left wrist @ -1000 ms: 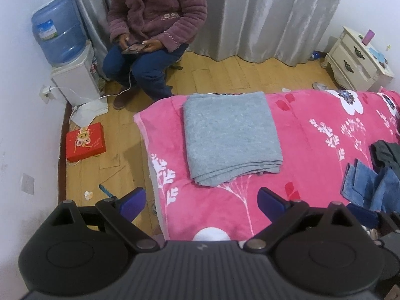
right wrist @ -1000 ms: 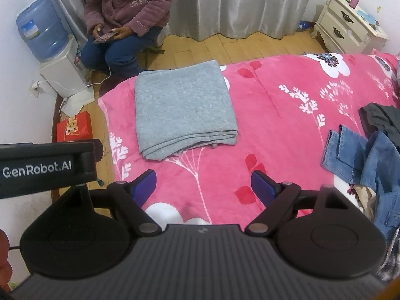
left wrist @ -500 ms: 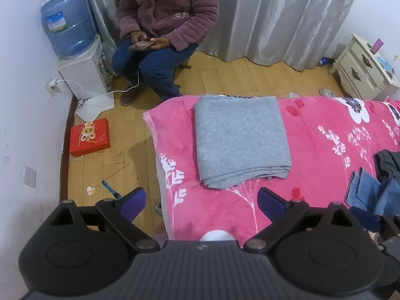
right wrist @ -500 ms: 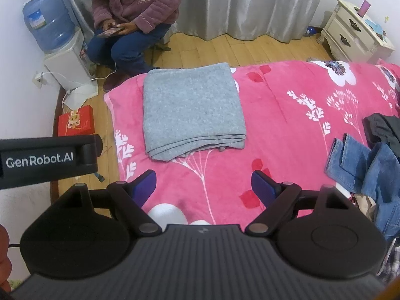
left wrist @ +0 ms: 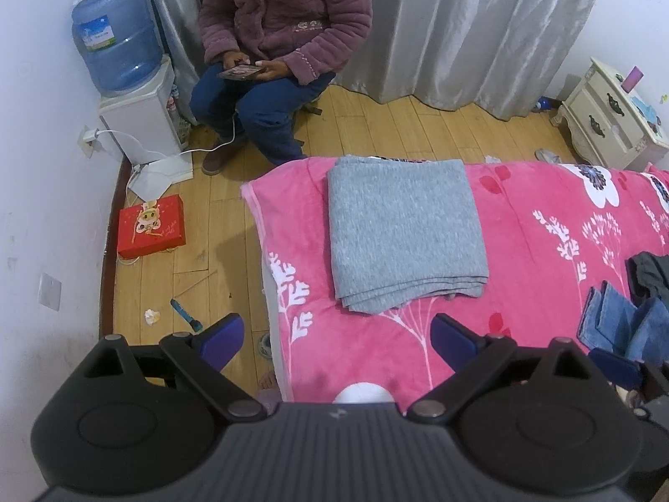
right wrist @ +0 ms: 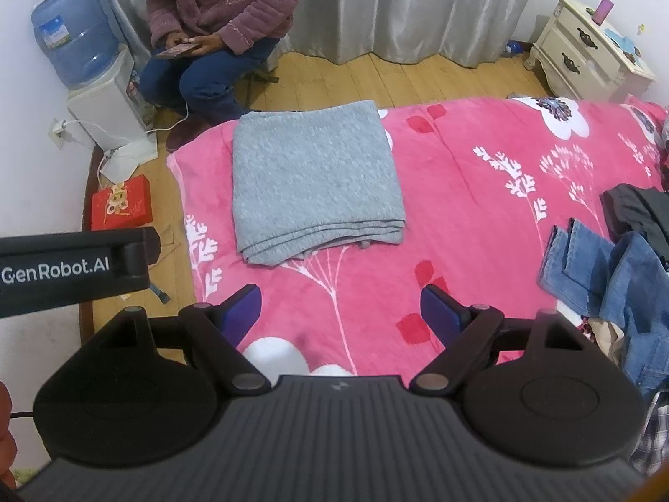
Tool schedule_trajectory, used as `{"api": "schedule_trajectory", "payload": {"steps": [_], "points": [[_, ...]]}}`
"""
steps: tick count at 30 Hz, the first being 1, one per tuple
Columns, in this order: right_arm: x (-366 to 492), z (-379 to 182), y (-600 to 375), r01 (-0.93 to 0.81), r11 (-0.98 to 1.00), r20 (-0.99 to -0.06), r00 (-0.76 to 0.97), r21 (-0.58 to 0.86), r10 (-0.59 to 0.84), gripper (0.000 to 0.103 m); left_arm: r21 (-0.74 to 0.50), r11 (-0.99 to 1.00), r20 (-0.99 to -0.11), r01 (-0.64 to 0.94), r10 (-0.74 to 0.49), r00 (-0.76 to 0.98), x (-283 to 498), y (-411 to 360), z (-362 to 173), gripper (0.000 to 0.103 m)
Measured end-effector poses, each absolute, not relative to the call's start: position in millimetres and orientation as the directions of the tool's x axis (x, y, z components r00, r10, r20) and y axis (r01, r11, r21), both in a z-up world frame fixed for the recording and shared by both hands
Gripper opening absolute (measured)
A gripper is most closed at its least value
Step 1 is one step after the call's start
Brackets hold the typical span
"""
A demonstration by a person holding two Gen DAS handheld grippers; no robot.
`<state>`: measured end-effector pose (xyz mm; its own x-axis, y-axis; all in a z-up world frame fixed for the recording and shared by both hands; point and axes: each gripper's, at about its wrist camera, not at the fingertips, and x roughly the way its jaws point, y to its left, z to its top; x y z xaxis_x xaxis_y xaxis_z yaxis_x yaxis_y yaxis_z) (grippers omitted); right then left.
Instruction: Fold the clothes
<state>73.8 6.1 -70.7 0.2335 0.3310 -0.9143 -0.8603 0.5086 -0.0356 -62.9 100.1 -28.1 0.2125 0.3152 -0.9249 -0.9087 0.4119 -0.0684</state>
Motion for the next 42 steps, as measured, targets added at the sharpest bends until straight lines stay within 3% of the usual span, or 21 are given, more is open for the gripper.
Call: {"api": "schedule_trajectory", "payload": {"steps": [42], "points": [[92,-82,-5,-0.853,0.519,-0.927,0.241,-0.061,0.286,0.085,-0.074,0.41,-0.936,-0.909,0.285,0.205,-42,81,-46,0.097]]}}
